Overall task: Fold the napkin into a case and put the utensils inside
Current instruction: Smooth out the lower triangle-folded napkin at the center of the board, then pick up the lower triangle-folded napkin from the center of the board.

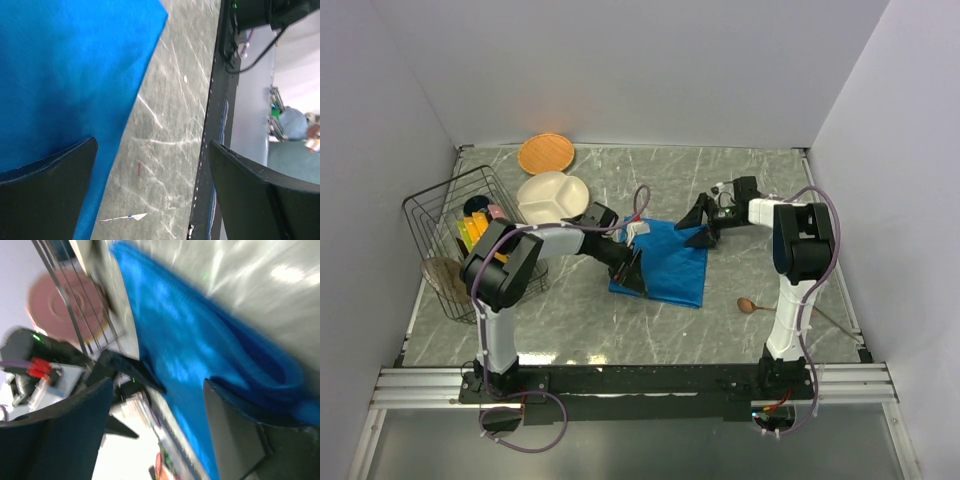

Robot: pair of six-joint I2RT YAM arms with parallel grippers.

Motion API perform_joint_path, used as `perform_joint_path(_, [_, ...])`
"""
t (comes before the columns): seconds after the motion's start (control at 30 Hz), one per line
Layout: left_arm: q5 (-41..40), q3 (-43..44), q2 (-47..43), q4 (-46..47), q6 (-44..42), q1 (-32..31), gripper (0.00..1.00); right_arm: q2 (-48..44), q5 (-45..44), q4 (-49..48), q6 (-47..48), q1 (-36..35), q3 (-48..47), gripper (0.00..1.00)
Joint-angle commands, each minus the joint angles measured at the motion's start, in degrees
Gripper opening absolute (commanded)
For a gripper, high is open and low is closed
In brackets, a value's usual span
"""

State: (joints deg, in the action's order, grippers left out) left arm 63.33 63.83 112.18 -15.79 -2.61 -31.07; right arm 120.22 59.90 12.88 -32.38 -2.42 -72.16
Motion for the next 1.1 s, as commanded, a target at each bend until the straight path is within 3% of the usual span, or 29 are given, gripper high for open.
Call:
perform_joint_path(0.0, [-5.3, 4.8, -8.0, 3.9, 6.8, -0.1, 0.99, -8.0, 1.8, 12.9, 8.0, -0.3, -9.4, 0.75])
perform_joint_path(0.2, [-16.8, 7.7, -14.1, 9.6, 12.8, 1.9, 0.99, -12.4, -12.0, 23.3, 14.3, 3.9, -15.3, 0.63])
perform_joint_path(0.23, [-18.7, 7.9, -14.4, 10.2, 13.2, 2.6, 0.99, -12.3, -17.1, 23.8, 15.8, 4.4, -15.5, 0.62])
perform_joint_path(0.33, [-21.5, 8.9, -14.8, 9.2, 11.0, 4.6, 0.99, -8.2, -20.7, 26.2, 18.2, 4.9, -18.3, 0.55])
perform_joint_path(0.43, [-22.3, 10.2, -15.1, 7.2, 8.7, 5.9, 0.99, -2.3, -20.4, 30.8, 19.1, 4.9, -24.0, 0.5])
perform_joint_path(1.07, [-24.1, 9.3, -15.6, 5.9, 8.9, 8.0, 0.99, 10.3, -20.2, 31.4, 21.4, 5.0, -27.8, 0.46])
